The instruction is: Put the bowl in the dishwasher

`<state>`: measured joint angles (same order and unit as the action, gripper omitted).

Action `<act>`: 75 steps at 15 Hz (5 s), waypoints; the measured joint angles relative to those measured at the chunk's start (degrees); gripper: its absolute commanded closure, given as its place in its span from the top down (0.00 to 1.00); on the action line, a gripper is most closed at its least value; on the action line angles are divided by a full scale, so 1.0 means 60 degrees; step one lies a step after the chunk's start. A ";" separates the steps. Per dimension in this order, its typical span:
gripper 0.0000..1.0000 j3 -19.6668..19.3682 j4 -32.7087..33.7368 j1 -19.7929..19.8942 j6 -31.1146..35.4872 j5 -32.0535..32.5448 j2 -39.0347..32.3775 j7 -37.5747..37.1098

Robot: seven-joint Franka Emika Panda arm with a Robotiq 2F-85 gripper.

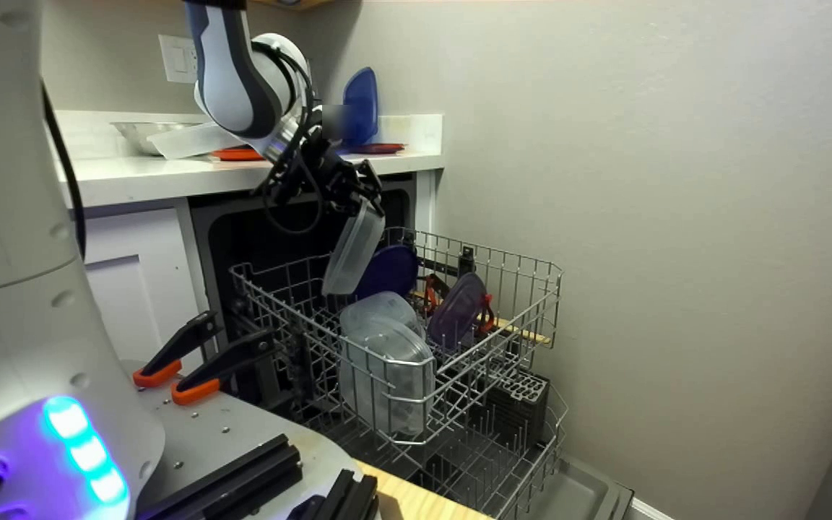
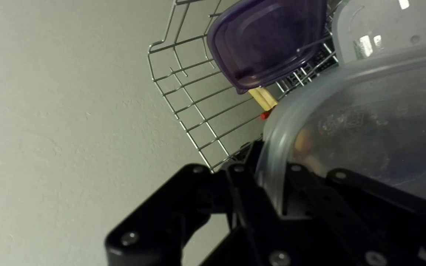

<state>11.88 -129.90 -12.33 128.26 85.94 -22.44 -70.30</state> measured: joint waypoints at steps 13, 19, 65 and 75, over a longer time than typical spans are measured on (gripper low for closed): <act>0.98 0.0611 -0.0001 -0.0064 0.1424 -0.1375 -0.0436 0.1256; 1.00 0.0609 -0.0150 0.0419 0.3628 -0.4585 -0.0429 0.4457; 1.00 -0.3109 -0.0158 -0.1014 0.6905 -1.2518 -0.1092 1.1016; 1.00 0.0967 -0.0129 0.1686 0.6822 -1.5101 -0.1389 1.4002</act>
<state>17.68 -130.68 -2.21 169.19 -4.66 -30.77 13.71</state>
